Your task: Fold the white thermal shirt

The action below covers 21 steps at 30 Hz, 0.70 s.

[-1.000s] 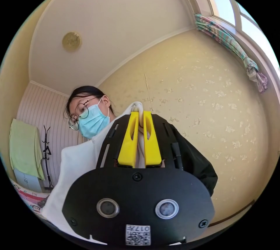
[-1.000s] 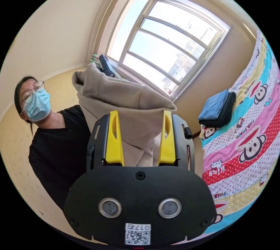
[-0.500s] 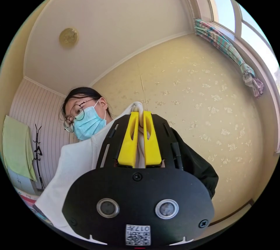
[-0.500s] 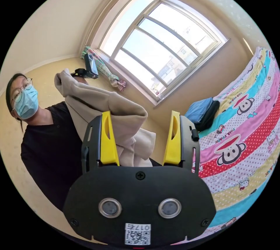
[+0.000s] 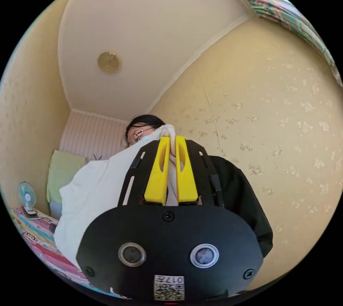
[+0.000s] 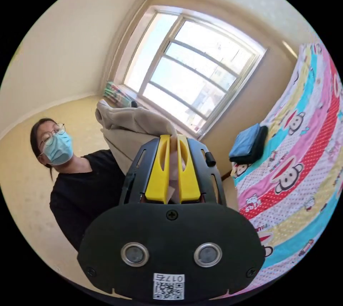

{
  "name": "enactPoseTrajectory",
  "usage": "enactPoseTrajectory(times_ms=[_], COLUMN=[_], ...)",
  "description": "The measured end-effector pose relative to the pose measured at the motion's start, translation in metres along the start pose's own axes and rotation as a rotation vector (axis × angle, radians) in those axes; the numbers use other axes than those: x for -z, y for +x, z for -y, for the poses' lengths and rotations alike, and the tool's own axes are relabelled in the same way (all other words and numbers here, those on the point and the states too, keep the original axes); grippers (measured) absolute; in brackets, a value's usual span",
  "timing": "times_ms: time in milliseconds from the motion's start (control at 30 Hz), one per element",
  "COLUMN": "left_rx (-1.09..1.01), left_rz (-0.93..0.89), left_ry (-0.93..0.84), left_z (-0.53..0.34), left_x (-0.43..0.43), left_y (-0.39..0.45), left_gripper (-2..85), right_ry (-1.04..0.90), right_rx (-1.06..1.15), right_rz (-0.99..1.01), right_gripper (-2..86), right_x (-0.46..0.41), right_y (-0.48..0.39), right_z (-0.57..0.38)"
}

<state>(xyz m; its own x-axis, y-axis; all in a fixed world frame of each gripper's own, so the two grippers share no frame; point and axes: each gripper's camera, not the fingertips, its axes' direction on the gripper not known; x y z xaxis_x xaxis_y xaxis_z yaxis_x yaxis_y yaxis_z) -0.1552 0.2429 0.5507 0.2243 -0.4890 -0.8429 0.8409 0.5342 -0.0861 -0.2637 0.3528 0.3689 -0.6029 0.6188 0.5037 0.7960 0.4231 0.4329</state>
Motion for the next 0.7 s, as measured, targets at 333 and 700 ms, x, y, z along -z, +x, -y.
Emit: enactPoseTrajectory(times_ms=[333,700], left_rx=[0.174,0.351], left_rz=[0.677,1.044], left_ry=[0.033,0.048], left_z=[0.031,0.053], left_x=[0.078,0.133], left_y=[-0.002,-0.082], left_gripper=[0.6,0.1], right_ry=[0.390,0.598], right_rx=[0.348,0.437], right_rz=[-0.944,-1.117], right_gripper=[3.1,3.5], right_x=[-0.007,-0.077], right_y=[-0.260,-0.318], right_z=[0.021,0.006])
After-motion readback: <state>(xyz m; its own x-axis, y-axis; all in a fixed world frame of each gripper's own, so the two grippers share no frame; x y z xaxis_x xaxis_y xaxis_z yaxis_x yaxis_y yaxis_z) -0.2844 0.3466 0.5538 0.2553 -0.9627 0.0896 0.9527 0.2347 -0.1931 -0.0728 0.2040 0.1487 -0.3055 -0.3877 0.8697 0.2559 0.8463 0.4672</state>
